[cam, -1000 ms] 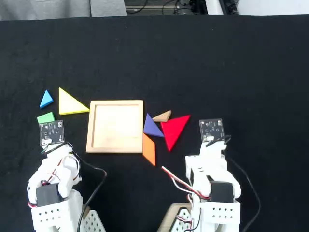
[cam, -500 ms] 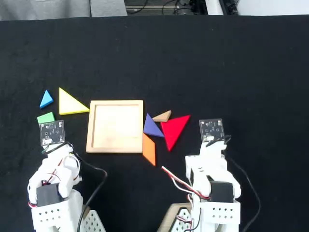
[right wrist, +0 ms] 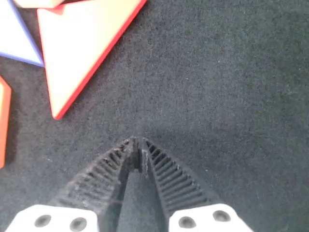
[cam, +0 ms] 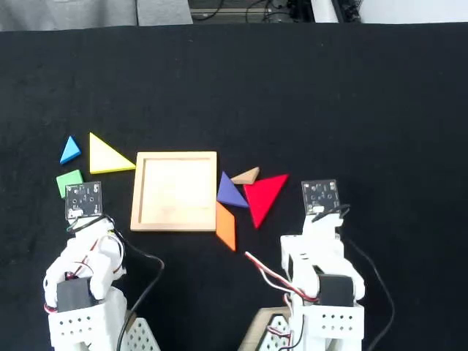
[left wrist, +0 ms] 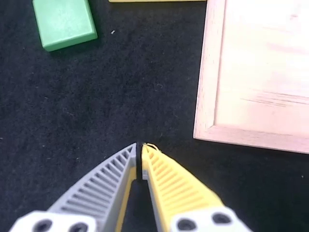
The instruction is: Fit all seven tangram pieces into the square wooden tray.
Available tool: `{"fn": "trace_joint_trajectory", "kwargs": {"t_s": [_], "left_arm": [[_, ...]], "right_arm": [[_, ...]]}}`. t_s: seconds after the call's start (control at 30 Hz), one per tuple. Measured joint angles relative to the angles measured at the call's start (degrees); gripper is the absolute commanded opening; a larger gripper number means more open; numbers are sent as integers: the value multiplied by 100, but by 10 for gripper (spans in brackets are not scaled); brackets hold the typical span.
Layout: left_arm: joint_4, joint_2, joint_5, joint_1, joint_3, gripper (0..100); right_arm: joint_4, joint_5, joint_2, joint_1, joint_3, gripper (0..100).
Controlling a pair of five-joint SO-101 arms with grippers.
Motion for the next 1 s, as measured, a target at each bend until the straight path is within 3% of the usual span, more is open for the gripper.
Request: {"fn": "trace_joint_trajectory", "kwargs": {"t_s": [0.5, 0.77, 1.0], "left_arm": [[0, 0, 0, 0, 0, 30], [-1371, 0, -18, -299, -53, 30], [-1697, 0, -88, -53, -18, 30]], "right_arm": [[-97, 18, 0, 0, 0, 15], [-2048, 18, 0, 0, 0, 15], [-3684, 18, 0, 0, 0, 15]]}}
